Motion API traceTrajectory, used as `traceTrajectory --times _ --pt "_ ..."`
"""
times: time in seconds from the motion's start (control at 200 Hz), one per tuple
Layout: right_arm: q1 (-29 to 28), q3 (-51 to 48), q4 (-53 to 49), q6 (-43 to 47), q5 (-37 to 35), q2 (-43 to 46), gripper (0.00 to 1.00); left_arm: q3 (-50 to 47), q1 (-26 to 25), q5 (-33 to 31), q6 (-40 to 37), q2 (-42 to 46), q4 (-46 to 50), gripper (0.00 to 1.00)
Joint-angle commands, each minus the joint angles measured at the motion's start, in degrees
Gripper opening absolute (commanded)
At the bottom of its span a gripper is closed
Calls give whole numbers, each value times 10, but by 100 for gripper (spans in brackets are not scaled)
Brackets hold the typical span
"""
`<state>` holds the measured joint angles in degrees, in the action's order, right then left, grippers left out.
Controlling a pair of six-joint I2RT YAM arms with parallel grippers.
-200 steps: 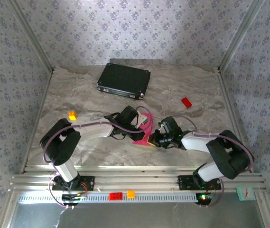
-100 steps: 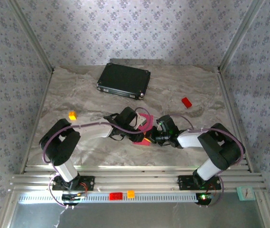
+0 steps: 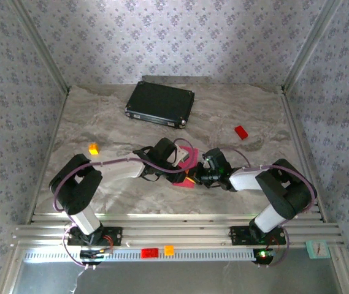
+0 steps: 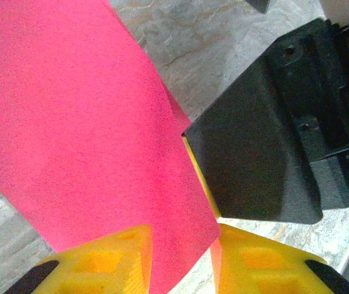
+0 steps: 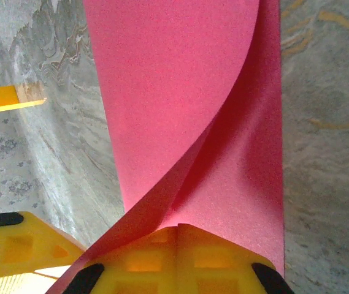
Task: Fold a paper plane with a square sheet of paper (pick it up from the middle)
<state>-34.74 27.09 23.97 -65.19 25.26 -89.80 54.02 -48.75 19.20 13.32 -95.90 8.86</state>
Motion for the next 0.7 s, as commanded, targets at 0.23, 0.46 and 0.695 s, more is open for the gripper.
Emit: traceTrajectory --times 0.23,0.46,0.695 --pt "4 -2 -6 -1 1 -6 5 -4 1 4 -4 11 -27 26" --pt "4 -2 -7 0 3 -5 5 -8 1 4 0 13 -38 25" --pt "4 -4 -9 1 4 -3 5 -7 1 4 -4 14 -37 26"
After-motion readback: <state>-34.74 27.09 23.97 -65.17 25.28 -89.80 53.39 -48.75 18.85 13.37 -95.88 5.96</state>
